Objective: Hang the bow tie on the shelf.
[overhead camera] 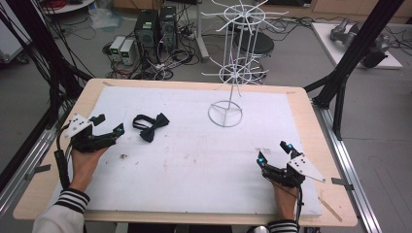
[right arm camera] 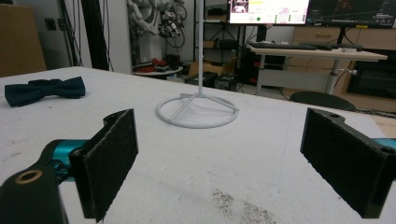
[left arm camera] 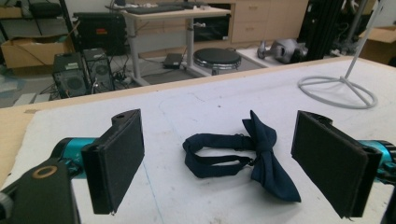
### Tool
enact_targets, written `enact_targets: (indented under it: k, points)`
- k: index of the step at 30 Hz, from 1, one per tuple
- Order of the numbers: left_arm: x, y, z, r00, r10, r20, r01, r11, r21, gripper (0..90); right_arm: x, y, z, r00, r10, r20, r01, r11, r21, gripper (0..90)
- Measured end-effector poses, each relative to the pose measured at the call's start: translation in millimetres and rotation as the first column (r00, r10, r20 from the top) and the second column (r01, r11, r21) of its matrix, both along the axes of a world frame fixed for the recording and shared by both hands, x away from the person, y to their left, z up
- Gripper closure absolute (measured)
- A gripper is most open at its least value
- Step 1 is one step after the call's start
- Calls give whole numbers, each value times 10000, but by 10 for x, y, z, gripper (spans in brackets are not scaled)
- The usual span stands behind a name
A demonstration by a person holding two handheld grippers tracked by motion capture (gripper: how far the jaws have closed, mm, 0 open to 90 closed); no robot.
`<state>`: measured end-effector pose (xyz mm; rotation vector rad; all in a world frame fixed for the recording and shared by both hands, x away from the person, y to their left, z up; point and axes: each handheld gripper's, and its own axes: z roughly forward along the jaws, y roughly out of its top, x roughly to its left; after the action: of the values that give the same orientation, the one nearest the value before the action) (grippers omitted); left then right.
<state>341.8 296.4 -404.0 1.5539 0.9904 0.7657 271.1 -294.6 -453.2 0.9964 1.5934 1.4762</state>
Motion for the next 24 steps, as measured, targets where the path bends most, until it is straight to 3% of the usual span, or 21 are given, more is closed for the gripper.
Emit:
enact_targets:
  k: [14,24]
  points:
    - [375,-97,168,9935,26,-1142,104,9936,1128,193,-1,-5,-1,10000,-18,-29,18,10000,76,103]
    - [625,-161,140,9774,221,-2102,147,9850,1717,195,-2,-4,-1,10000,-21,-27,22,10000,72,103]
